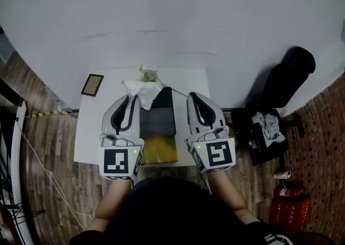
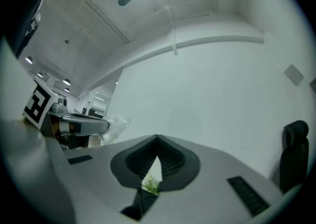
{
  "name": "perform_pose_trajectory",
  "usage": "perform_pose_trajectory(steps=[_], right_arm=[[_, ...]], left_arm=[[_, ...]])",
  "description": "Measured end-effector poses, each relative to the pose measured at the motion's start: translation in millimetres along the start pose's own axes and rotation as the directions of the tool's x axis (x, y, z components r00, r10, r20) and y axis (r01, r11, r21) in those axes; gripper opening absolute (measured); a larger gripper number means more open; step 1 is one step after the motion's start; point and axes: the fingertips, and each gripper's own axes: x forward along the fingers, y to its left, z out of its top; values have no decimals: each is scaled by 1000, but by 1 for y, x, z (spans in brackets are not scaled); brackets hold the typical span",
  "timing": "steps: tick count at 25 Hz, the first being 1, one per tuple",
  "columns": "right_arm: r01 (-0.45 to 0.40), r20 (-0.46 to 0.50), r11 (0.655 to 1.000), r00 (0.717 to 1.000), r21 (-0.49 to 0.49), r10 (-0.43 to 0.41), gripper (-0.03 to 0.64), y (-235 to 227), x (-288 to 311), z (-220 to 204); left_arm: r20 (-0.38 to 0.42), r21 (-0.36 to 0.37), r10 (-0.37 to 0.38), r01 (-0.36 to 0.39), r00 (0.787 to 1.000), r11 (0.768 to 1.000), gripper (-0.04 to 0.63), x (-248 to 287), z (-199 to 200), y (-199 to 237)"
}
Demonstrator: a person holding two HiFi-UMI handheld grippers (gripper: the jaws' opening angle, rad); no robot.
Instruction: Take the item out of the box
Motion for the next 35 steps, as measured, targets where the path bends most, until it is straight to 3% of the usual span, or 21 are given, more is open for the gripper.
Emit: perform_pose_trajectory(steps=[6, 35], right_arm=[[-9, 14, 1000, 1000, 24, 9, 11, -1, -6, -7], [-60, 8, 998, 998, 9, 60, 10, -2, -21, -18]], left_arm=[[0, 26, 25, -25, 1000, 999, 55, -11, -6, -2], [21, 22, 69, -69, 997, 997, 55, -26, -9, -22]])
